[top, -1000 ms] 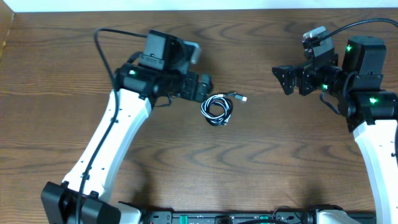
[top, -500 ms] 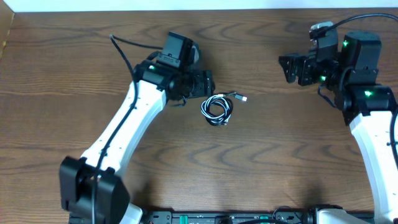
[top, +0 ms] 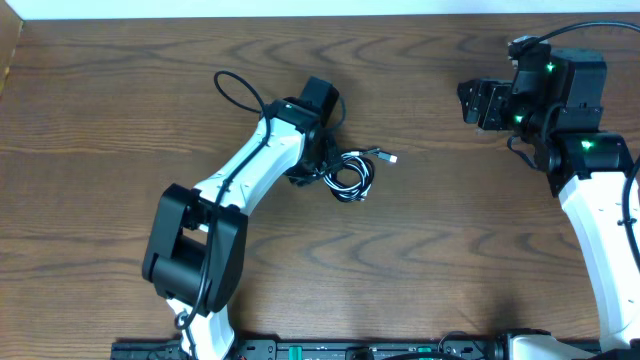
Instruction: Untangle cables
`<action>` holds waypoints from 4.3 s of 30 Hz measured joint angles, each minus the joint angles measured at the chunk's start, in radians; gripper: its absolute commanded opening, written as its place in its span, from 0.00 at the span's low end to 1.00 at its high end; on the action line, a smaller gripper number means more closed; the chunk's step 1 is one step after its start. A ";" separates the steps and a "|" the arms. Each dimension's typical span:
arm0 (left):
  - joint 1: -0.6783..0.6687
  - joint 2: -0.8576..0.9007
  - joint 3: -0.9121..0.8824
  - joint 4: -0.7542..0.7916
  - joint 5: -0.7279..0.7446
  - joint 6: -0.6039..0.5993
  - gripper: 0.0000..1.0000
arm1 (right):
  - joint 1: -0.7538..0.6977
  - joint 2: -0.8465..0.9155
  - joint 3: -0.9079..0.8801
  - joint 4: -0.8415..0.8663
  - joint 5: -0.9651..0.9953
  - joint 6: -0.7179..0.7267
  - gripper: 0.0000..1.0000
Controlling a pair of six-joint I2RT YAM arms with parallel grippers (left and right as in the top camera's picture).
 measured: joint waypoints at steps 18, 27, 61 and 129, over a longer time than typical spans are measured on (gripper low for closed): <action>-0.016 0.085 -0.002 0.035 0.006 -0.018 0.41 | 0.009 0.002 0.000 -0.007 0.004 0.007 0.79; -0.034 0.085 -0.078 0.076 0.012 -0.012 0.08 | 0.010 0.002 0.000 -0.008 0.006 0.007 0.79; -0.004 -0.343 -0.077 0.280 -0.022 0.239 0.08 | 0.140 0.126 0.001 0.097 -0.297 0.087 0.69; 0.136 -0.521 -0.079 0.215 -0.002 0.109 0.08 | 0.113 0.438 0.028 -0.111 -0.021 -0.053 0.63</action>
